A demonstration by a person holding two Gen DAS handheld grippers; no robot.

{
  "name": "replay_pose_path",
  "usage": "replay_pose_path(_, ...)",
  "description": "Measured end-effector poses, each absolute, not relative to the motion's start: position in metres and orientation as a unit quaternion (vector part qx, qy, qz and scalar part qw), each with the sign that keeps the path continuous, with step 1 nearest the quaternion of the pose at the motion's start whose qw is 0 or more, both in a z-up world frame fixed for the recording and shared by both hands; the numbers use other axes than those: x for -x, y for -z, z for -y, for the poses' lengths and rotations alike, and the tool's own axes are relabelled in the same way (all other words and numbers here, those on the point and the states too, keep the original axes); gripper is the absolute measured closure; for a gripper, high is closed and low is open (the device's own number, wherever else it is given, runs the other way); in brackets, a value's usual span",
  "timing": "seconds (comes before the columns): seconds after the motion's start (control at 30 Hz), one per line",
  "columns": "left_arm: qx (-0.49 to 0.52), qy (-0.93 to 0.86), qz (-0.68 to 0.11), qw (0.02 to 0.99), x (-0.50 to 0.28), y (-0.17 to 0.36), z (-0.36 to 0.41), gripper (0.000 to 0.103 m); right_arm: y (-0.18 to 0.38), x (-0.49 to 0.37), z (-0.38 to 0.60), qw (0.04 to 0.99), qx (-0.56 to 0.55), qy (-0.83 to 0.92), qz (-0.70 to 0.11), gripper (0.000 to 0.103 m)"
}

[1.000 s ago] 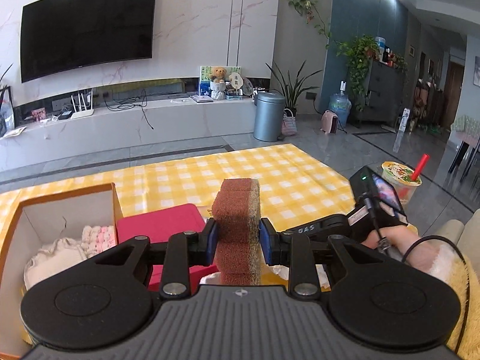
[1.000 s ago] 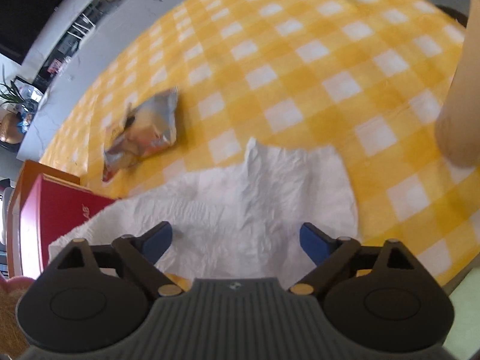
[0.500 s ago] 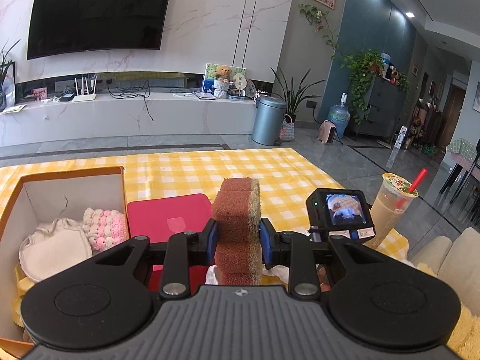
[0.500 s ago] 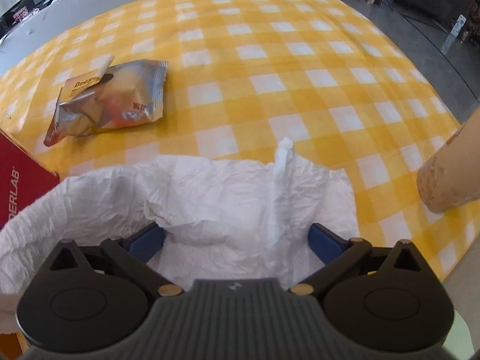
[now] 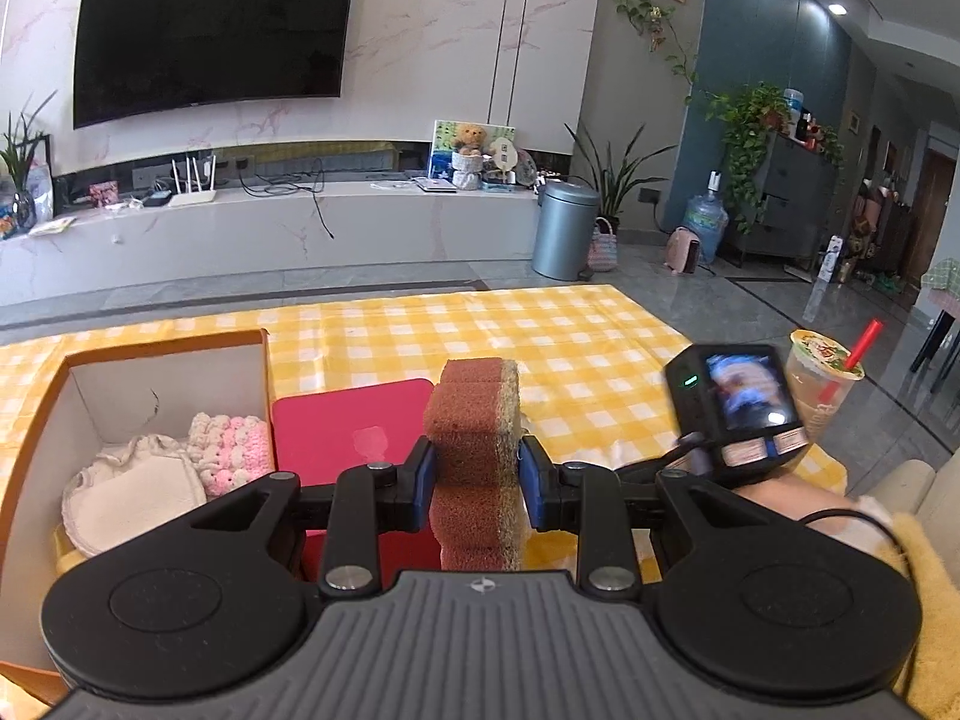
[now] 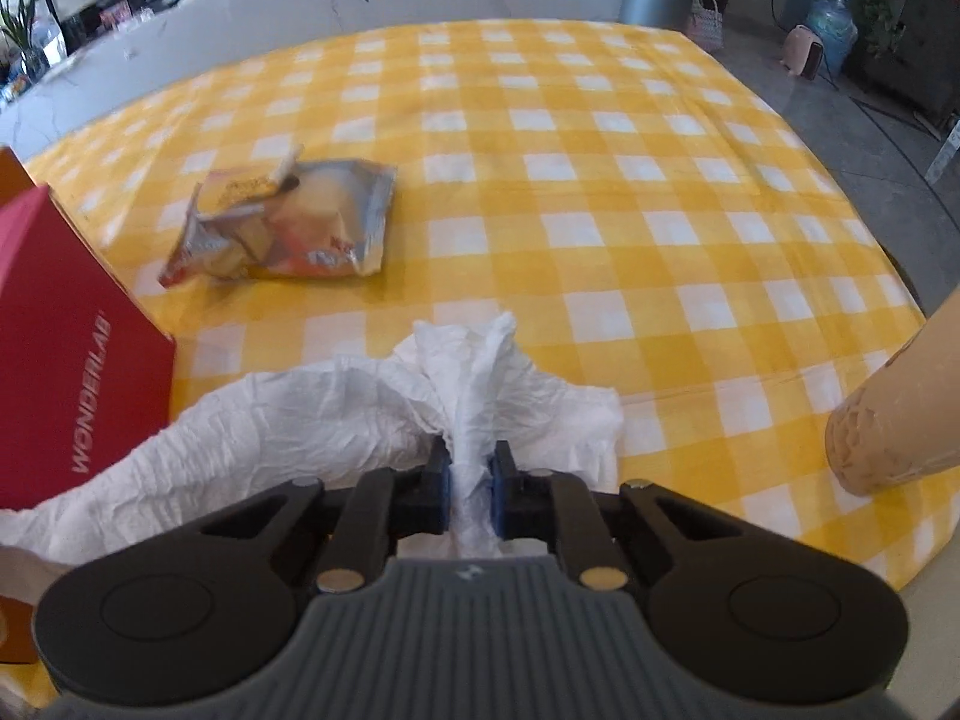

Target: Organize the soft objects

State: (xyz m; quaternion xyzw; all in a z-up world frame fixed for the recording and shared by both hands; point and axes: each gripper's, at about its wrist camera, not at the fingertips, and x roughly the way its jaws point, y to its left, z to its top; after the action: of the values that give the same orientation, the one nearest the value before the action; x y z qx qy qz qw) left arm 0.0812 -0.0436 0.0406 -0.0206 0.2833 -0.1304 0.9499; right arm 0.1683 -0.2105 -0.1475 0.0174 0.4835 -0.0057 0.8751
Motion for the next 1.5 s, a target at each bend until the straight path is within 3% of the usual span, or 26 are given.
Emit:
replay_pose_path(0.43, 0.012, 0.098, -0.272, 0.957, -0.069, -0.066, 0.035, 0.071, 0.053, -0.122, 0.242, 0.925, -0.145, -0.07, -0.344, 0.093)
replay_pose_path(1.13, 0.042, 0.009, -0.208, 0.977, -0.06, -0.1, -0.063, 0.071, -0.034, -0.064, 0.188, 0.963, -0.109, -0.127, -0.212, 0.093)
replay_pose_path(1.3, 0.056, -0.025, -0.21, 0.976, -0.065, -0.097, -0.094, 0.071, -0.073, -0.046, 0.149, 0.968, -0.098, -0.163, -0.164, 0.093)
replay_pose_path(1.5, 0.103, -0.03, -0.229, 0.968, -0.067, -0.085, -0.128, 0.071, -0.092, -0.05, 0.075, 0.969, -0.03, -0.173, -0.172, 0.093)
